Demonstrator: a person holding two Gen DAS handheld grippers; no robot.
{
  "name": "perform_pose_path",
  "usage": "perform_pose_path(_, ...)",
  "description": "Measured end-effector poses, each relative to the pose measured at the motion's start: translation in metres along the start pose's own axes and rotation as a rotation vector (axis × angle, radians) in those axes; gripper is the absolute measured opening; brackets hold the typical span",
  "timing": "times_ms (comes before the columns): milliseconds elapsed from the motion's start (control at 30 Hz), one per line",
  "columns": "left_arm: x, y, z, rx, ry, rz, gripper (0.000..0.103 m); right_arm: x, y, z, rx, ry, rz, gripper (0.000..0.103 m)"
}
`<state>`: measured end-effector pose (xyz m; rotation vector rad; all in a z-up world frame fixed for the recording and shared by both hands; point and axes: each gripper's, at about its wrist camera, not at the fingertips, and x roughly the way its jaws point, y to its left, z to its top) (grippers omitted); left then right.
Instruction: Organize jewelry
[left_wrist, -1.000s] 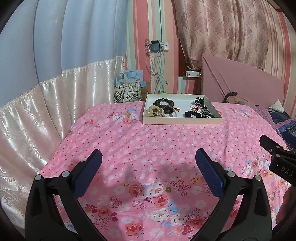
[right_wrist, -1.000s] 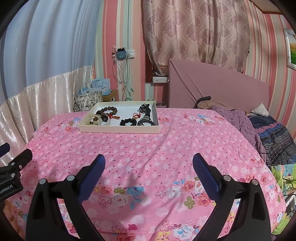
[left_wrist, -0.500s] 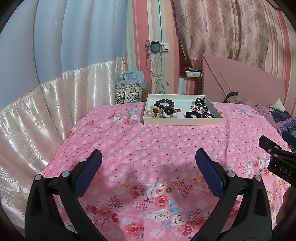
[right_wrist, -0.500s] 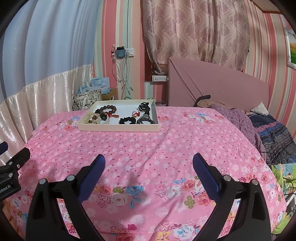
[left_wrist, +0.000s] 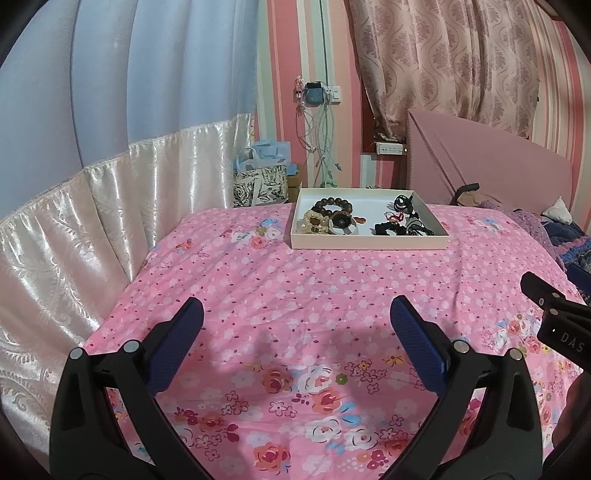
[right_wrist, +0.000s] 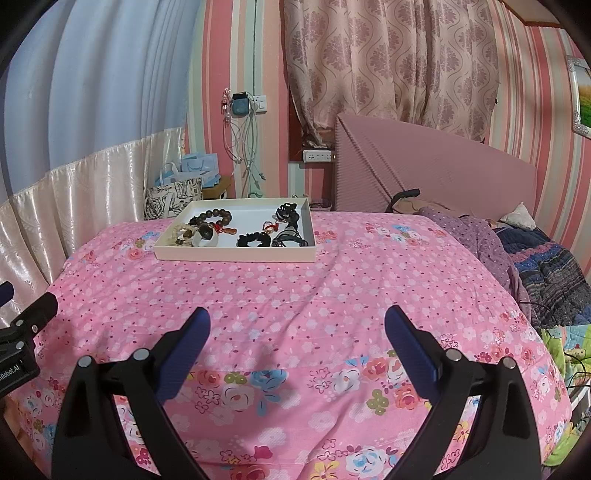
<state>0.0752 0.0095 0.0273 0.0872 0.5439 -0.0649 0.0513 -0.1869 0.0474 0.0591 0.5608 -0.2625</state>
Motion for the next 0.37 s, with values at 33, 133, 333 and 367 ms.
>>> perform_pose_path(33,-0.0006,0.0,-0.0001,0.0,-0.001,0.002,0.1,0.0001,-0.0008,-0.0003,0.0,0.001,0.0,0.095)
perform_pose_path(133,-0.0017,-0.0005,0.0,-0.001,0.001,0.009,0.1,0.0007,-0.0003,-0.0006,-0.002,0.003,-0.001,0.095)
perform_pose_path(333,-0.0016,-0.0019,-0.0005,0.003,0.011,0.01,0.1,0.0008,-0.0004,-0.0007,-0.003,0.004,-0.001,0.095)
perform_pose_path(367,-0.0016,-0.0021,-0.0006,0.004,0.012,0.012,0.1,0.0006,-0.0008,-0.0008,-0.002,0.004,-0.001,0.095)
